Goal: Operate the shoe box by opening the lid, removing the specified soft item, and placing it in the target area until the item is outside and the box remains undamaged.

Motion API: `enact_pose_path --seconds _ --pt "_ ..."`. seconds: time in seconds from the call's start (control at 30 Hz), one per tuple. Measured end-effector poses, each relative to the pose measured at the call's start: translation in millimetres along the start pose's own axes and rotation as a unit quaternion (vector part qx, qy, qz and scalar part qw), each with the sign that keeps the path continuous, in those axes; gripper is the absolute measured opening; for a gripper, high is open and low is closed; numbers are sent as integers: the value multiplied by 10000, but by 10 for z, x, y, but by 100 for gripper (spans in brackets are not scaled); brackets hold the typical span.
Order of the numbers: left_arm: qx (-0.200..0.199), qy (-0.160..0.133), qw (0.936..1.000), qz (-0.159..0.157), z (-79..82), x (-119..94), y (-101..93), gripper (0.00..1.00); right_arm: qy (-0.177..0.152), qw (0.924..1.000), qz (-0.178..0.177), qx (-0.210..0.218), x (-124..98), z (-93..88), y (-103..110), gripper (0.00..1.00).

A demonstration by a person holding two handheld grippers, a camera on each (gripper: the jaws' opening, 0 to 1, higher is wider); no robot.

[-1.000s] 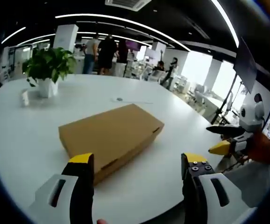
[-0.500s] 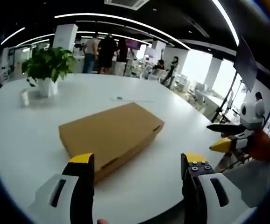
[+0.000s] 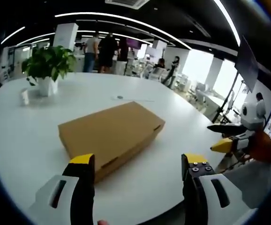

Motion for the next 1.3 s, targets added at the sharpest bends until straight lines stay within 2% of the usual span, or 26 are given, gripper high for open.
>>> enact_pose_path --seconds 0.5,0.73,1.0,1.3 --pt "-20 122 9999 66 -64 5 39 78 -6 9999 81 86 32 -1 28 97" --pt "-46 199 9997 102 -100 7 70 78 111 9997 198 -129 37 -4 81 97" --pt "-120 224 9995 167 -101 23 121 78 118 9996 232 98 84 -21 -9 97" --pt "-272 275 9988 296 -122 34 221 80 285 9988 396 -76 199 -9 -141 97"
Point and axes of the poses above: the point that each gripper's makers call its tool centre point, and the gripper's own axes: x roughly forward along the fingers, y roughly to its left, z roughly out of its top, the point moved 5 cm from there along -x, roughly backward along the fingers, and after that the axes turned 2 degrees about -x, right-handed, at the moved point
